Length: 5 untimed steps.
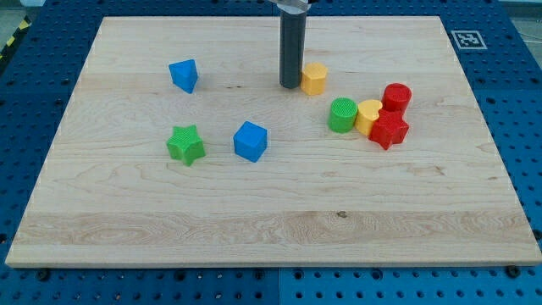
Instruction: Move the yellow hexagon top left to the green circle
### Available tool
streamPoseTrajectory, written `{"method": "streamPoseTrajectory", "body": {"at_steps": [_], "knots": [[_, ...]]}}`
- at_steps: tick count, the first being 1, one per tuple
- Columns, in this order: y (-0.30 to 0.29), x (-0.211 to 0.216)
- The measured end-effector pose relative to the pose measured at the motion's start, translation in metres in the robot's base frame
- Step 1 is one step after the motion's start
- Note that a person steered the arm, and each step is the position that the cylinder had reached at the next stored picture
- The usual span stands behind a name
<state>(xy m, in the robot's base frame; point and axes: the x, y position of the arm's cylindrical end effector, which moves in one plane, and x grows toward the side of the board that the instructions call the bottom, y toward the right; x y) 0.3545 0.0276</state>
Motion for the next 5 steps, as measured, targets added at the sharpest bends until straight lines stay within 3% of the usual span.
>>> {"method": "streamPoseTrajectory", "body": {"at_steps": [5], "knots": [[0.030,0.034]]}}
